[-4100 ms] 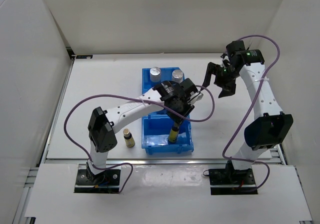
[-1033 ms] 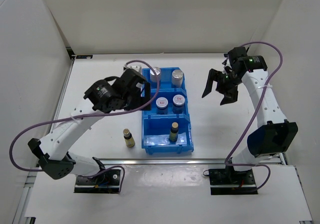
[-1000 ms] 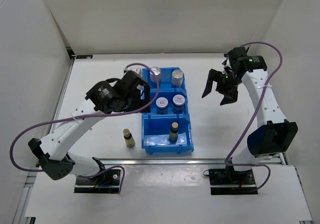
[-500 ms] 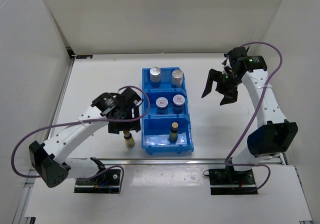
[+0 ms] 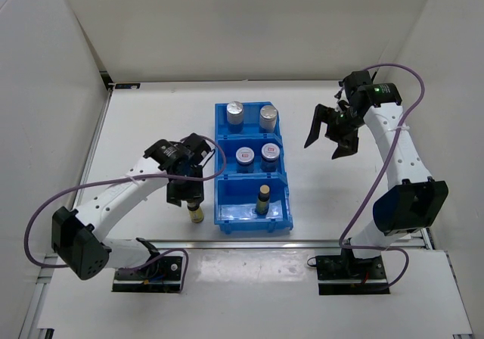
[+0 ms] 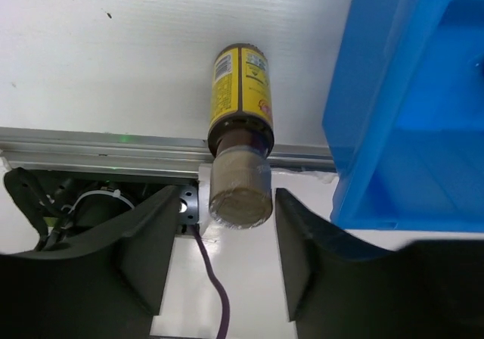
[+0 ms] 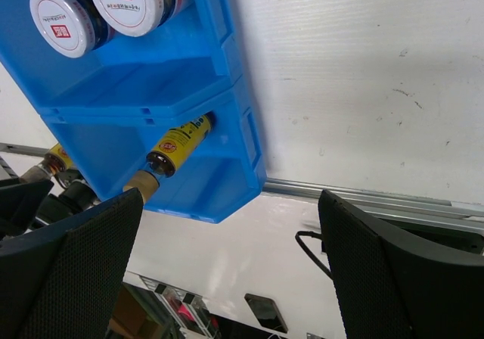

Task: Organize the condiment bottles

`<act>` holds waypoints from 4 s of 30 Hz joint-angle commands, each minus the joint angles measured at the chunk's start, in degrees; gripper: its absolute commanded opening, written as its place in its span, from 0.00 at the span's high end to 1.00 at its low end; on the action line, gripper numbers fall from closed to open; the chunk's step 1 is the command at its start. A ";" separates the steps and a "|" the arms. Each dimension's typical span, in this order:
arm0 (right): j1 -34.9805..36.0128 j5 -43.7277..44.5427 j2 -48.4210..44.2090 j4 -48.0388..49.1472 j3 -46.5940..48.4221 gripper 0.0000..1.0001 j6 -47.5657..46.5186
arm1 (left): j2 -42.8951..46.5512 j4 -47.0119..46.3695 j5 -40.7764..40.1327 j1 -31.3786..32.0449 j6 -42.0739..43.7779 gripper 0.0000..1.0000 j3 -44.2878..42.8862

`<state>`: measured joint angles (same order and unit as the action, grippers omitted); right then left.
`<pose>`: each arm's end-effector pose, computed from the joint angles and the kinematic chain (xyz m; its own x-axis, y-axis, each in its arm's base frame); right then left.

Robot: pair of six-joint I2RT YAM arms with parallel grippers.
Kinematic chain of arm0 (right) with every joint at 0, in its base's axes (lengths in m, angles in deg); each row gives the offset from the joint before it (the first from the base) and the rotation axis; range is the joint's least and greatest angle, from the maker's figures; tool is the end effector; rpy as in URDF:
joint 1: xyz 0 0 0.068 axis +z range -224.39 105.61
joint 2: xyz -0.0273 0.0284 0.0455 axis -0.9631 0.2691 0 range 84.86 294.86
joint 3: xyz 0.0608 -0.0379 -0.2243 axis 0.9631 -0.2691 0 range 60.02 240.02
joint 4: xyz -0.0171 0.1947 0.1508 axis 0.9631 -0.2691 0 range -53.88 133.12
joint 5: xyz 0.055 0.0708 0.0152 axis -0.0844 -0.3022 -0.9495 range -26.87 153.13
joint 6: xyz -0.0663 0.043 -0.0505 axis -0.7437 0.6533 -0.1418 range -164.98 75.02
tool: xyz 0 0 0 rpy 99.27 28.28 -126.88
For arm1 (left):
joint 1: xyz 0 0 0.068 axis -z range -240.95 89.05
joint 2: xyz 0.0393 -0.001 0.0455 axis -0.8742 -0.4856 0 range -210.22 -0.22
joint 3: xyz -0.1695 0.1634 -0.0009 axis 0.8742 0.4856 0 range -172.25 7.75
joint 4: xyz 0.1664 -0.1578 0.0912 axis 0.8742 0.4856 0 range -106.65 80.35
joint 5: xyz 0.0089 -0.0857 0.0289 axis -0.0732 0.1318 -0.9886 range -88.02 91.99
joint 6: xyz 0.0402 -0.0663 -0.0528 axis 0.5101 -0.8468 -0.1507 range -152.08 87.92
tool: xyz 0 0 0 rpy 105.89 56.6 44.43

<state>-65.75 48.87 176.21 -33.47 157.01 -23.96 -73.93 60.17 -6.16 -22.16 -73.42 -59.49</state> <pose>0.2919 0.0655 0.2734 -0.9531 0.2068 -0.2211 0.1251 0.9341 0.3344 0.1711 -0.1220 0.2067 -0.9823 -0.0494 -0.1808 -0.0554 0.9981 0.0284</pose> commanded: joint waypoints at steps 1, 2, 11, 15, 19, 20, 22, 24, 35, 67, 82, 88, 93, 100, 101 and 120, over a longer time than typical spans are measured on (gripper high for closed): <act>-0.21 -0.33 0.06 -0.75 2.24 0.00 0.43 | -0.72 -2.11 1.46 -0.46 2.75 0.40 0.36; -0.21 -0.33 0.06 -0.75 2.24 0.00 0.43 | -1.43 -2.11 1.98 -0.46 2.76 0.41 0.36; -0.21 -0.33 0.58 -0.75 2.77 0.00 0.43 | -1.43 -2.64 1.99 -0.99 3.29 0.54 -0.16; -0.21 -0.33 0.58 -0.75 2.77 0.00 0.43 | -1.43 -2.64 2.52 -0.99 3.81 0.75 -2.27; -0.21 -0.94 0.58 -0.75 2.24 0.00 0.43 | -4.06 2.10 -2.82 -0.99 3.81 0.89 -10.87; -0.21 -1.47 0.58 -0.75 2.24 0.00 0.43 | -4.68 4.63 -4.15 -0.99 3.81 0.89 -16.46; -0.21 -2.08 0.58 -0.75 1.72 0.00 0.43 | -6.52 7.11 -8.10 -0.99 4.95 0.89 -22.81; -0.21 -2.09 0.58 -0.22 1.71 0.00 0.43 | -7.67 8.43 -10.57 -0.99 6.88 0.89 -31.58; -0.21 -2.00 0.06 -0.22 1.10 0.00 0.43 | -12.07 6.15 -6.99 10.68 14.53 0.89 -48.33; -0.21 -0.33 -1.53 -0.22 0.04 0.00 0.43 | -21.64 -4.83 -1.97 18.26 15.15 0.89 -23.81; -0.21 -0.85 -1.53 -0.22 0.04 0.00 0.43 | -17.79 -4.58 -3.28 18.26 17.08 0.00 -29.06; -0.21 -1.02 -1.00 -0.22 0.04 0.00 0.43 | -19.88 3.69 -17.56 13.77 18.22 0.00 -55.41; -0.21 -1.65 -0.47 -0.22 2.06 0.00 0.43 | -15.25 -2.08 -38.73 10.45 20.95 0.00 -57.94; -0.21 3.44 0.22 -1.36 4.43 0.00 0.95 | 2.66 -11.68 -45.47 -4.67 12.18 0.00 -32.97; -0.21 3.97 0.93 -1.36 4.44 0.00 0.96 | 4.09 -12.47 -47.04 -5.73 8.77 0.00 -29.04; -0.21 13.03 0.50 -3.12 12.35 0.00 1.48 | 14.47 -14.33 -66.21 -11.80 -3.84 0.00 -1.69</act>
<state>-65.75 60.10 179.84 -33.52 167.40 -22.87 -59.73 46.16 -67.95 -33.62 -75.59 -65.09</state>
